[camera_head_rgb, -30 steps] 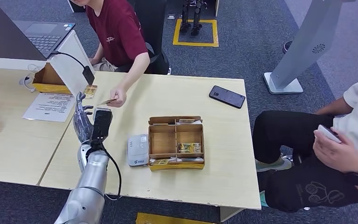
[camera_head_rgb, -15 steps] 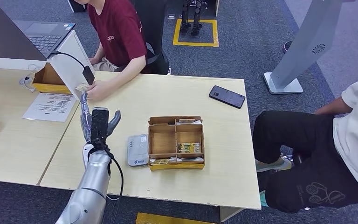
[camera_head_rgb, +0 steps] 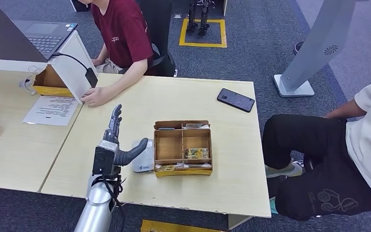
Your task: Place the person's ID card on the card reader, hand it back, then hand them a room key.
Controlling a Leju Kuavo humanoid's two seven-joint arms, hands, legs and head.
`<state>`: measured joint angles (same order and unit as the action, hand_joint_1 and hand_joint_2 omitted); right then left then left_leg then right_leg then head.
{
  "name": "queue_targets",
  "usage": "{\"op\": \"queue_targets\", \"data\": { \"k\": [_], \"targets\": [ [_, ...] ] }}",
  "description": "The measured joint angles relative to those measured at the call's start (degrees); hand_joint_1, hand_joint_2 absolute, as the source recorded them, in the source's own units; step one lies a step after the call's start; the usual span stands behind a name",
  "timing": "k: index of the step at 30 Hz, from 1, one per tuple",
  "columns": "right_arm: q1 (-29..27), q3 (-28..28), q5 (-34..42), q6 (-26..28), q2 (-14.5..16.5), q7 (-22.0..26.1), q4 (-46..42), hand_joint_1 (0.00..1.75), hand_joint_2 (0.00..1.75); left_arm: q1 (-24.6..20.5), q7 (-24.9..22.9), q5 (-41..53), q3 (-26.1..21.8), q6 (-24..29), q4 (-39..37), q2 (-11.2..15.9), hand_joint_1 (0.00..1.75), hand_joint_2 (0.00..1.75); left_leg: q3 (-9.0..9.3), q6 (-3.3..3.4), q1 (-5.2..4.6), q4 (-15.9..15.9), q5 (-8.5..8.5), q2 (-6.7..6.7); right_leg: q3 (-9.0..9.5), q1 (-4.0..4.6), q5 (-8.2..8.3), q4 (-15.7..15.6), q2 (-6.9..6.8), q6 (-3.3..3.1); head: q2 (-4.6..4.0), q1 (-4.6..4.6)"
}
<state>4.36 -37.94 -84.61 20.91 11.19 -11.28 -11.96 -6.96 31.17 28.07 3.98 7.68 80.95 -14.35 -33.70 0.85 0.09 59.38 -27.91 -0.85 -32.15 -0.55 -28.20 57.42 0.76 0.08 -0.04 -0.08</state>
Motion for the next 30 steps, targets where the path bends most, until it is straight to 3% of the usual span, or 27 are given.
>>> {"op": "queue_targets", "data": {
  "k": [5,11,17,24,30],
  "targets": [
    [-0.17,-1.34,0.49,0.28,-0.03,-0.12,-0.02,0.0,0.0,8.08,1.73,10.25,10.02,6.12,9.08,2.18,0.0,1.75,0.0,0.01,0.0,0.0,-0.02,-0.02,-0.01,0.0,-0.04,-0.01,-0.02,0.04,0.0,0.02],
    [-0.18,-2.29,0.42,0.71,-0.25,-0.44,-0.02,0.0,0.0,11.95,2.35,13.42,18.03,9.1,12.85,4.39,0.0,1.75,0.01,0.01,0.0,0.0,-0.02,-0.01,0.0,0.0,-0.03,-0.01,-0.02,0.04,0.0,0.03],
    [-0.18,-2.67,0.19,0.7,-0.37,-0.26,-0.02,0.0,0.0,12.07,1.3,16.71,19.97,12.33,14.15,5.65,0.0,1.75,0.03,-0.01,0.01,0.0,0.0,-0.01,0.01,0.01,-0.03,0.0,-0.02,0.03,0.0,0.03],
    [-0.09,-2.71,-0.97,0.48,-0.37,-0.41,-0.02,0.0,0.0,11.94,-5.47,40.61,21.94,28.69,9.59,5.82,0.0,1.75,0.02,0.01,0.0,0.0,-0.02,-0.02,0.0,-0.01,-0.03,0.0,-0.02,0.04,0.0,0.03],
    [-0.03,-2.84,-1.64,0.15,-0.37,-0.25,-0.02,0.0,0.0,11.01,-12.59,55.91,22.73,31.71,2.04,5.53,0.0,1.75,0.02,0.01,0.0,0.0,-0.02,-0.01,0.01,-0.01,-0.03,-0.01,-0.02,0.04,0.0,0.03]
  ]
}}
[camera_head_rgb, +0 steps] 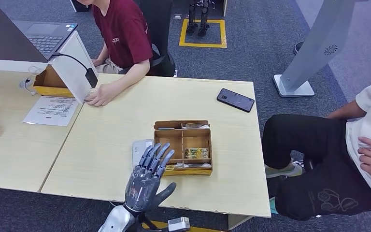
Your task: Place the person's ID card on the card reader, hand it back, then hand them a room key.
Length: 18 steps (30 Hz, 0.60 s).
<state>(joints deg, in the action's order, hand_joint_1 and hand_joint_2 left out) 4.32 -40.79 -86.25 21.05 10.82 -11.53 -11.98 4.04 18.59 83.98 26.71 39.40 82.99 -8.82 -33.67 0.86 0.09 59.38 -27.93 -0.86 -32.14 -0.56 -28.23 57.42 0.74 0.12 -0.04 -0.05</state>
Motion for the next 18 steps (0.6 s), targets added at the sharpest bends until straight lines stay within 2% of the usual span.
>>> {"op": "queue_targets", "data": {
  "k": [6,14,18],
  "targets": [
    [0.02,-0.37,-0.1,0.02,0.0,0.08,0.0,0.0,0.0,-0.88,-0.21,0.56,-0.05,0.06,-5.23,-0.76,0.0,1.75,0.0,0.0,0.0,0.0,0.0,0.0,0.0,0.01,0.0,0.0,0.0,0.0,0.0,0.0],
    [0.02,-0.74,-0.14,0.0,0.0,0.01,0.0,0.0,0.0,-1.49,0.04,0.38,-0.1,0.1,-8.15,-1.31,0.0,1.75,0.0,0.0,0.0,0.0,0.0,0.0,0.0,0.01,0.0,0.0,0.0,0.0,0.0,-0.01],
    [0.02,-0.76,-0.23,-0.05,0.0,0.02,0.0,0.0,0.0,-2.21,-2.24,2.54,-0.38,0.12,-9.14,-1.34,0.0,1.75,0.0,0.0,0.0,0.0,0.0,0.0,0.0,0.01,0.0,0.0,-0.01,0.0,0.0,0.0]
  ]
}}
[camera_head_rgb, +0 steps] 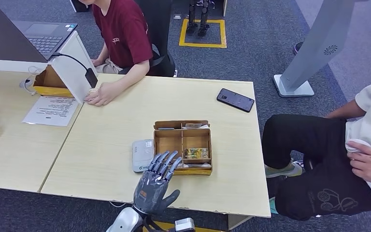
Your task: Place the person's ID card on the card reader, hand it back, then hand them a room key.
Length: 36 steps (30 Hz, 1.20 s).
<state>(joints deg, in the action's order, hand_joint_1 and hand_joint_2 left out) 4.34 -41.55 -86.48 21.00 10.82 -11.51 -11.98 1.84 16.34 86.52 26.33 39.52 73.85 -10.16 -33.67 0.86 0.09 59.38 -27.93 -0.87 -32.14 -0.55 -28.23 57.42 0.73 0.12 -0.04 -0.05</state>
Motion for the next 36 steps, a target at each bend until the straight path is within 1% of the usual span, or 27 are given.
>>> {"op": "queue_targets", "data": {
  "k": [3,9,16,22,30,36],
  "targets": [
    [0.0,0.0,-0.06,0.0,0.0,0.06,0.0,0.0,0.0,-0.8,-2.19,1.6,-0.39,0.0,-0.26,-0.01,0.0,1.75,0.0,0.0,0.0,0.0,0.01,0.0,0.01,0.0,0.0,0.0,0.0,0.0,0.0,0.0],
    [0.01,-0.05,-0.09,0.04,0.0,0.25,0.0,0.0,0.0,-1.86,-3.62,1.5,-1.48,0.0,-0.73,0.0,0.0,1.75,0.0,0.0,0.0,0.0,0.01,0.0,0.01,0.0,0.0,0.0,-0.01,0.0,0.0,0.0],
    [0.03,-0.15,-0.25,0.21,0.0,0.31,0.0,0.0,0.0,-3.55,-4.95,1.27,-4.64,0.02,-2.0,-0.08,0.0,1.75,0.0,-0.01,0.0,0.0,0.01,0.0,0.01,0.0,0.0,0.0,-0.01,0.0,0.0,0.0],
    [0.05,-0.3,-0.25,0.43,0.0,0.51,0.0,0.0,0.0,-4.14,-4.74,0.9,-6.35,0.02,-3.26,-0.47,0.0,1.75,0.0,0.0,0.0,0.0,0.01,0.0,0.01,0.0,0.0,0.0,0.0,0.0,0.0,0.0],
    [0.11,-0.37,-0.25,0.44,0.01,0.72,0.0,0.0,0.0,-4.3,-4.65,0.95,-7.17,0.02,-4.31,-0.91,0.0,1.75,0.0,0.0,0.0,0.0,0.01,0.0,0.01,0.0,0.0,0.0,-0.01,0.0,0.0,0.01],
    [0.16,-0.39,-0.25,0.56,0.02,0.73,0.0,0.0,0.0,-4.29,-2.75,-0.65,-7.19,0.02,-4.94,-1.14,0.0,1.75,0.0,0.0,0.0,0.0,0.01,0.0,0.01,0.0,0.0,0.0,-0.01,0.0,0.0,0.01]
  ]
}}
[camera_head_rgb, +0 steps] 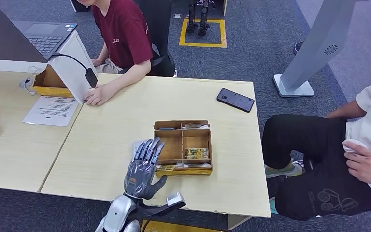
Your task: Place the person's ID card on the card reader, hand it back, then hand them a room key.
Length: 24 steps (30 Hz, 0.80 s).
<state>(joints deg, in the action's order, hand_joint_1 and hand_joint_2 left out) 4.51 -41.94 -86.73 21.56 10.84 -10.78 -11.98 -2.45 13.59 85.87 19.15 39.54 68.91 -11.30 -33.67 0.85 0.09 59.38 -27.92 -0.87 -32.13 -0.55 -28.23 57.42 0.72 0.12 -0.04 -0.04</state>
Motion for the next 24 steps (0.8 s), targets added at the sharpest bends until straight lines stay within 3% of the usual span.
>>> {"op": "queue_targets", "data": {
  "k": [7,14,18,19,24],
  "targets": [
    [0.08,-0.04,0.0,0.05,0.01,0.36,0.0,0.0,0.0,0.0,3.68,-3.24,-0.43,0.0,-0.59,-1.37,0.0,1.75,0.0,0.0,0.0,0.0,0.0,0.0,0.0,-0.01,0.0,0.0,0.0,0.0,0.0,-0.01],
    [0.1,-0.04,0.0,0.05,0.02,0.35,0.0,0.0,0.0,-0.01,3.81,-2.81,-1.29,0.0,-1.27,-2.27,0.0,1.75,0.0,0.0,0.0,0.0,0.0,0.0,0.0,0.0,0.0,0.0,0.0,0.0,0.0,-0.01],
    [0.1,-0.04,0.0,0.1,0.02,0.5,0.0,0.0,0.0,-0.17,3.51,-2.88,-1.7,0.0,-2.04,-2.45,1.68,1.75,0.0,0.0,0.0,0.0,0.0,0.0,0.0,0.0,0.0,0.0,0.0,0.0,0.0,-0.01],
    [0.1,-0.04,0.0,0.17,0.02,0.62,0.0,0.0,0.0,-0.3,3.27,-2.85,-1.78,0.0,-2.46,-2.48,1.75,1.75,0.0,0.0,0.0,0.0,0.0,0.0,0.0,0.0,0.0,0.0,-0.01,0.0,0.0,-0.01],
    [0.12,-0.15,0.0,0.68,0.02,1.42,0.0,0.0,0.0,-0.94,2.23,-3.33,-1.89,0.0,-4.86,-2.46,1.75,1.75,0.0,0.0,0.0,0.0,0.0,-0.01,0.0,0.0,0.0,0.0,-0.01,0.0,0.0,-0.01]
  ]
}}
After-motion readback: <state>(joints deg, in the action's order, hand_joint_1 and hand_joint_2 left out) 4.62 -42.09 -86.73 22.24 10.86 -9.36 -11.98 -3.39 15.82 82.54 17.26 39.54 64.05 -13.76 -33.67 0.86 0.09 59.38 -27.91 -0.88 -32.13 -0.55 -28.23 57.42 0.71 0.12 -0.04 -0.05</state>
